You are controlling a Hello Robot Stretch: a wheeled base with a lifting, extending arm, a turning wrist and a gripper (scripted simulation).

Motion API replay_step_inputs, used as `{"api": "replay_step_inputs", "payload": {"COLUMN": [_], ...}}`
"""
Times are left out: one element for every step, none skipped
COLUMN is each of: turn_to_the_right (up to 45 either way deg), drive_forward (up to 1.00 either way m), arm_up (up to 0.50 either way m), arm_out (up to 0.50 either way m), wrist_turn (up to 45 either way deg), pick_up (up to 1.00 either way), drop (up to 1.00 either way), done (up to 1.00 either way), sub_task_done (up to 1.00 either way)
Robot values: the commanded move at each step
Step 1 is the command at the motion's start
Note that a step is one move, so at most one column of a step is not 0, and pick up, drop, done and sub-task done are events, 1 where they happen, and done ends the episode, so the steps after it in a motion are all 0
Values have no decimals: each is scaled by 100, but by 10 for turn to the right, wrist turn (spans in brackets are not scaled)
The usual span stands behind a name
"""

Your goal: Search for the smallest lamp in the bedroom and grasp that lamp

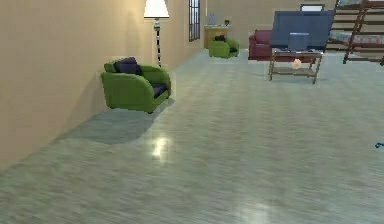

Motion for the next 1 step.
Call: {"api": "replay_step_inputs", "payload": {"turn_to_the_right": [0], "drive_forward": [100], "arm_up": [0], "arm_out": [0], "wrist_turn": [0], "pick_up": [0], "drop": [0], "done": [0], "sub_task_done": [0]}}
